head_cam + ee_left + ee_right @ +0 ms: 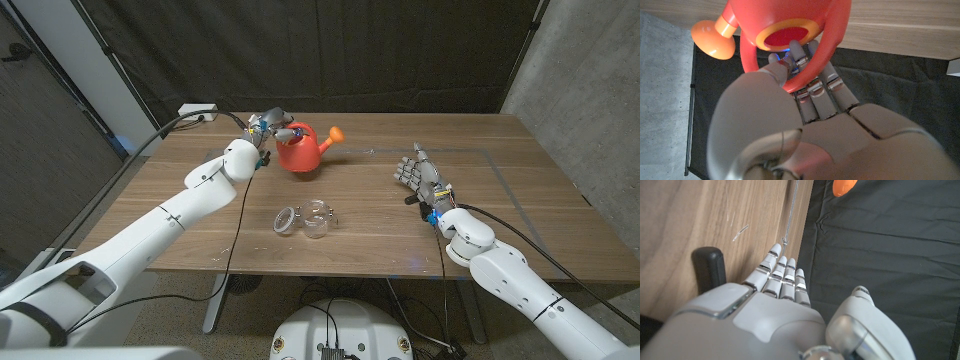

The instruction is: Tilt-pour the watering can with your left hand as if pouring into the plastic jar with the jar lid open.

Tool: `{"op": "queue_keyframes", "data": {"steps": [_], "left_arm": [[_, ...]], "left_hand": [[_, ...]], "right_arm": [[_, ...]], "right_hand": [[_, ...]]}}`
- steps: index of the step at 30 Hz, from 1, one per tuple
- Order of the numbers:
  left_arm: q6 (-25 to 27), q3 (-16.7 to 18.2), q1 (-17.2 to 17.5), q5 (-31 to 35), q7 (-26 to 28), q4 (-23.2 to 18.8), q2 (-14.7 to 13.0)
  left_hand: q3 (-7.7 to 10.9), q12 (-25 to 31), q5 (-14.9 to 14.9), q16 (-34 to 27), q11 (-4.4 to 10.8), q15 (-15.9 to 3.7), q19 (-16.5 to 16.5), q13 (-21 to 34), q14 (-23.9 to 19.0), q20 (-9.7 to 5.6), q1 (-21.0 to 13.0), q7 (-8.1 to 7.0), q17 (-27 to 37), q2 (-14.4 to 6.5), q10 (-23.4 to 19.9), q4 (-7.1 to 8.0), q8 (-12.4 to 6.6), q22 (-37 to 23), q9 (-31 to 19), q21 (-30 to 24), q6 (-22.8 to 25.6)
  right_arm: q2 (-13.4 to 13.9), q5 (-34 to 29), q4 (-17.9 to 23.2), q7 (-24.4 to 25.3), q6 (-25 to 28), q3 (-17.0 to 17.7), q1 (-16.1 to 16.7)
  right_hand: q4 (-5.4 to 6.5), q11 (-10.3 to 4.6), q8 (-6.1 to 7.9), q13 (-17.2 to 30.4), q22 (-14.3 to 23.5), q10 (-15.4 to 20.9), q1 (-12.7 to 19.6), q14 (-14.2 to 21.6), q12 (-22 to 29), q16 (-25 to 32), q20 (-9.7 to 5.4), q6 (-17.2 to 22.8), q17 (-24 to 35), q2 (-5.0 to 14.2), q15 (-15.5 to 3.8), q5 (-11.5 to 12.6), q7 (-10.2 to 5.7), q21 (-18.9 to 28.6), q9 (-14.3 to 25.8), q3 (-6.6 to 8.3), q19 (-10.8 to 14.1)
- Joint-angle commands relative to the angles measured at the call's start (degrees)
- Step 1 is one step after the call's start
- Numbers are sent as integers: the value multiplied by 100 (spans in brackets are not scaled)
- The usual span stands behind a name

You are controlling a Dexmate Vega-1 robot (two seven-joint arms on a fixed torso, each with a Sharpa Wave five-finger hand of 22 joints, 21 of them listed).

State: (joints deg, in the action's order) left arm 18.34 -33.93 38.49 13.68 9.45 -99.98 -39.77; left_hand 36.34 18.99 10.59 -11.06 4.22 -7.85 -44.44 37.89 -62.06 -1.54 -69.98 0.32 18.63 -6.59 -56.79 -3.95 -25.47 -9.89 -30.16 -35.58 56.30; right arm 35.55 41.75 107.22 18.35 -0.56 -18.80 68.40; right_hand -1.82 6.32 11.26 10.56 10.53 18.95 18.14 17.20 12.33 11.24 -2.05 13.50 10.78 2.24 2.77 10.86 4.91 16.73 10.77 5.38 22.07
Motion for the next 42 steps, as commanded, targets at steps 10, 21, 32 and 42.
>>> {"op": "queue_keyframes", "data": {"steps": [10,21,32,42], "left_arm": [[-717,-527,-511,-184,-229,1167,455],[-778,-665,-675,-104,-596,1159,344],[-905,-643,-716,-227,-985,1140,223],[-1066,-631,-729,-285,-1186,1124,175]], "left_hand": [[76,-103,24,10,121,0,129,17,221,-21,90,5,-86,-75,-56,20,-24,-9,-31,63,-76],[139,-464,-7,53,39,63,528,-120,872,-6,146,88,-210,-203,387,27,164,-16,161,252,-275],[127,-820,-31,20,-11,247,943,-379,1556,77,325,17,-327,-168,900,113,606,-10,447,479,-944],[-59,-849,-67,8,-41,316,1000,-499,1759,82,626,-4,-409,26,1134,259,788,-1,553,566,-1194]], "right_arm": [[-5,-75,115,137,-74,29,170],[-21,-66,114,159,-74,37,199],[-67,-72,34,110,-101,-9,158],[-106,-166,68,185,-245,6,247]], "right_hand": [[-5,3,3,19,23,25,-24,60,-14,-21,-12,58,11,45,-3,12,-13,-15,14,-34,74],[-9,-2,4,19,23,27,-23,59,-13,-22,-9,62,10,50,-1,12,-16,-28,14,-36,82],[-12,-3,6,19,24,30,-24,59,-13,-23,-7,68,10,53,-2,12,-20,-40,14,-39,84],[-14,1,11,19,25,33,-26,73,-12,-18,-2,83,11,56,-7,11,-35,-49,14,-41,92]]}}
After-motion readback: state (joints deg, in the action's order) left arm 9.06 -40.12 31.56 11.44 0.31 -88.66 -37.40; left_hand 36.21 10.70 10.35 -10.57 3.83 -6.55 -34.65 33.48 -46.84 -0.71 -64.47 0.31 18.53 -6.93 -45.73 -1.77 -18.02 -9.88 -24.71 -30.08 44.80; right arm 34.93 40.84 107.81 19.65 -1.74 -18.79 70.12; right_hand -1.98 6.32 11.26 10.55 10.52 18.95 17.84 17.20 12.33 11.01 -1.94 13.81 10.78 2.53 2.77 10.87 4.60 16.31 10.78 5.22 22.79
